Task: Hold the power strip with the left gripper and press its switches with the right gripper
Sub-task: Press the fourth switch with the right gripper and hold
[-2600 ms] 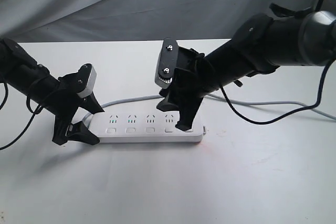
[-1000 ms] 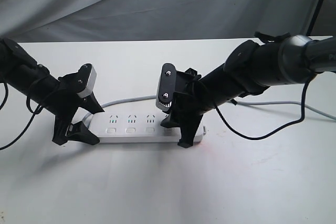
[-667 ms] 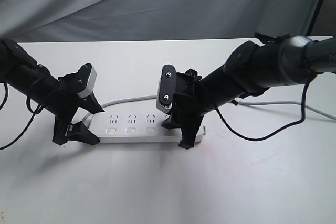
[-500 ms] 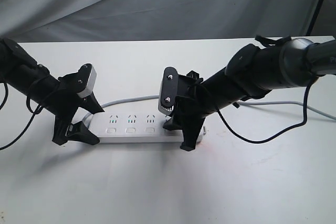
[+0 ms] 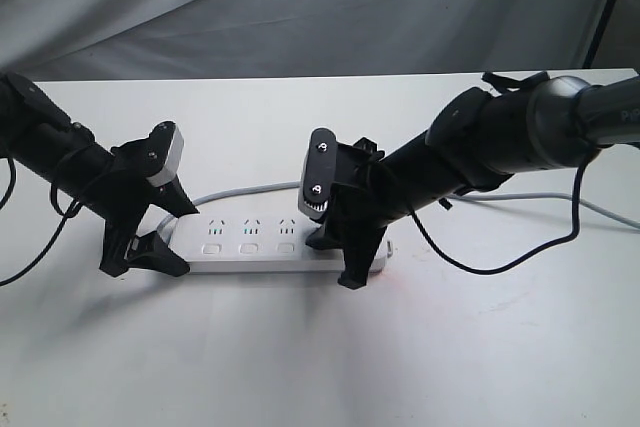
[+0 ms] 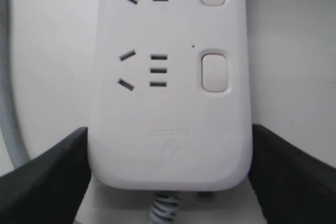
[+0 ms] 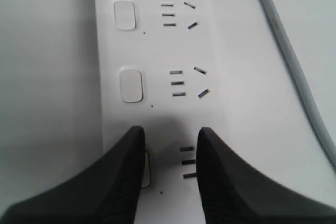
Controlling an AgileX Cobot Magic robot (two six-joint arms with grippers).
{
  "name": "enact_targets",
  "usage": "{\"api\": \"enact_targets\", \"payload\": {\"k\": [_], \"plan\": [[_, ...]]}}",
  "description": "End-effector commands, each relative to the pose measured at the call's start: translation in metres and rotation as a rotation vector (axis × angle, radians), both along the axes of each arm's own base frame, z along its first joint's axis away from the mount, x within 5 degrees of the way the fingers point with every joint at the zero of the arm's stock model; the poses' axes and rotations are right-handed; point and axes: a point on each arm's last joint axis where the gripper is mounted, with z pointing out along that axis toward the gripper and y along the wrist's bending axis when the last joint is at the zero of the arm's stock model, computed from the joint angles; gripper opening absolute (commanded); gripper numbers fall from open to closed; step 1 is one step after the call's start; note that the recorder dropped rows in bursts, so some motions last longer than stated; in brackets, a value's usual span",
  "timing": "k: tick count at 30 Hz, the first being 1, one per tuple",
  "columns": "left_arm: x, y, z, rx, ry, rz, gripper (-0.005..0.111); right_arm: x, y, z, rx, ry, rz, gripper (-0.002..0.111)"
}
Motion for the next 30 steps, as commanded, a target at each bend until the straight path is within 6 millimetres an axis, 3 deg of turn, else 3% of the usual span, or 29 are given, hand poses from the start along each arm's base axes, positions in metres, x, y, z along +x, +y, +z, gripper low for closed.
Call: {"api": "enact_targets", "payload": {"k": [1, 30], "plan": [[0.001, -0.001, 0.001, 0.009, -0.01, 0.001, 0.071, -0.005, -0.003, -0.018, -0.05, 0.029, 0.037, 0.033], [0.001, -0.001, 0.001, 0.009, -0.01, 0.001, 0.071, -0.007, -0.005, -0.044, -0.107, 0.054, 0.109, 0.033]]}}
